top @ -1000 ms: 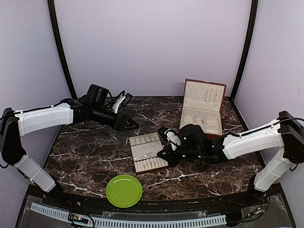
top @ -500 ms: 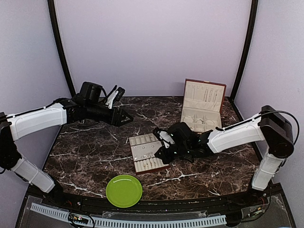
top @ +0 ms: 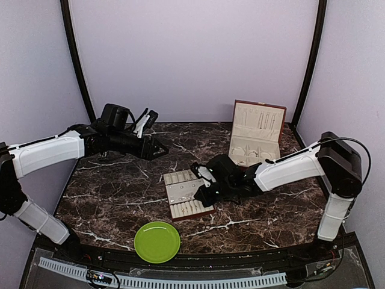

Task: Organize the mixed jewelry
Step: Insert the earring into the earring holder.

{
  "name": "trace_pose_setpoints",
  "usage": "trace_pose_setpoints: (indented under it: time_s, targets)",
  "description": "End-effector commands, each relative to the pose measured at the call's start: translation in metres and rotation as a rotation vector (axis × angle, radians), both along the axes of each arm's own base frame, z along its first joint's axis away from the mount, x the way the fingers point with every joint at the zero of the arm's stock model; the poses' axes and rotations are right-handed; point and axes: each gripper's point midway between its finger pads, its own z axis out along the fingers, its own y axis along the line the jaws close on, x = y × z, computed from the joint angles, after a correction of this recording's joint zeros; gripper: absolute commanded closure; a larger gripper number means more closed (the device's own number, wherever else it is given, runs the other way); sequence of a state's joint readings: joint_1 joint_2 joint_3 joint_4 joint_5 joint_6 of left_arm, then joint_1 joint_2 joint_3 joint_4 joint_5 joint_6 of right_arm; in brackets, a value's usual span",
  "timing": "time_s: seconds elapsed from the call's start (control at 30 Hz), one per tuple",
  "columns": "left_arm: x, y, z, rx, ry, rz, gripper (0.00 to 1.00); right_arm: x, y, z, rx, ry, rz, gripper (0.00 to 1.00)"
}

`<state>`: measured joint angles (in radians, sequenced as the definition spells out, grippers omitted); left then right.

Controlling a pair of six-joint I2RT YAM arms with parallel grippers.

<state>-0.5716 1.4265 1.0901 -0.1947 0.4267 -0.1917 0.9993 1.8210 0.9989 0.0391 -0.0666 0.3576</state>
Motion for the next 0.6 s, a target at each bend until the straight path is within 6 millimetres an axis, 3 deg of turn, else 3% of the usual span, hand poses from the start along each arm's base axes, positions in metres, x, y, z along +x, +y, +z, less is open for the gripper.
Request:
trace_pose_setpoints:
  time_s: [0.0,0.57]
  targets:
    - [-0.0057,0.001,0.0108,-0.018,-0.024,-0.009,0.4,0.0105,0.002,0.0041,0.003,-0.008,-0.026,1.0]
    - [-0.0061,0.0004,0.0121,-0.022,-0.023,-0.013,0.4,0.0167,0.002,-0.0028,-0.01,-0.004,-0.034,1.0]
